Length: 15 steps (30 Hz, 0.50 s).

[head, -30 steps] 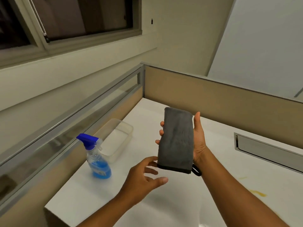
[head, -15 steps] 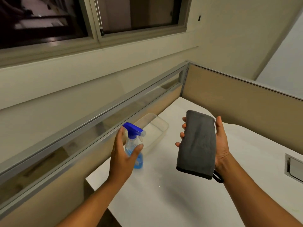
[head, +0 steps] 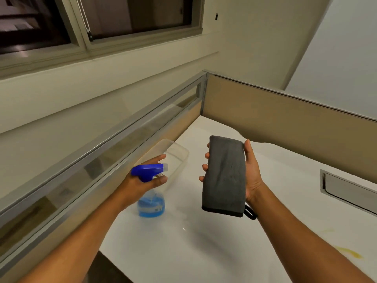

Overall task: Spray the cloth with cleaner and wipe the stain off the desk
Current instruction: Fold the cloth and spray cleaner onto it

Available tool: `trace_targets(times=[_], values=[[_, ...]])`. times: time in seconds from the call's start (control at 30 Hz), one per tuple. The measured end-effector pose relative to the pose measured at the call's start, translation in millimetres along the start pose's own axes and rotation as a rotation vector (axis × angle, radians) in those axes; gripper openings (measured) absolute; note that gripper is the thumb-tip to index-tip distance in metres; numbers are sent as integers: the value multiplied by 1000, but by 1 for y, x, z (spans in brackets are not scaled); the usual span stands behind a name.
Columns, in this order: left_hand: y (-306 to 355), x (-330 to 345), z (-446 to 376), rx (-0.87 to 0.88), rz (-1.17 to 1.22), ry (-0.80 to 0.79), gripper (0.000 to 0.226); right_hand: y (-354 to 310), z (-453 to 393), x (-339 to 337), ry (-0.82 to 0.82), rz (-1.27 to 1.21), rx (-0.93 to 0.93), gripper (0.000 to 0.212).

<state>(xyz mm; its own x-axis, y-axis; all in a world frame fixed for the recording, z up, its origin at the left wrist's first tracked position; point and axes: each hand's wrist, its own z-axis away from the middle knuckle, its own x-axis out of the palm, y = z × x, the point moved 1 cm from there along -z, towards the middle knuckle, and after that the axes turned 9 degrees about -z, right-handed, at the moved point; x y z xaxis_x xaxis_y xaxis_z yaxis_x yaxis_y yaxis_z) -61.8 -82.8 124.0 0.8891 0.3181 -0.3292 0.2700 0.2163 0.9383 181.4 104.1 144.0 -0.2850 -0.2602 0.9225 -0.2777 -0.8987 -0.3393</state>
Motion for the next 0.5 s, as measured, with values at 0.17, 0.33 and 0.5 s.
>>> trace_targets(times=[0.17,0.33,0.5], values=[[19,21,-4,-47,-105,-63,59,-5,14,-3,-28,1,7,104],[59,62,8,-28,-95,-350,49,-18,31,-13,-40,-5,-47,106],[83,95,9,12,-189,-185,37,-26,45,-23,-17,33,-142,102]])
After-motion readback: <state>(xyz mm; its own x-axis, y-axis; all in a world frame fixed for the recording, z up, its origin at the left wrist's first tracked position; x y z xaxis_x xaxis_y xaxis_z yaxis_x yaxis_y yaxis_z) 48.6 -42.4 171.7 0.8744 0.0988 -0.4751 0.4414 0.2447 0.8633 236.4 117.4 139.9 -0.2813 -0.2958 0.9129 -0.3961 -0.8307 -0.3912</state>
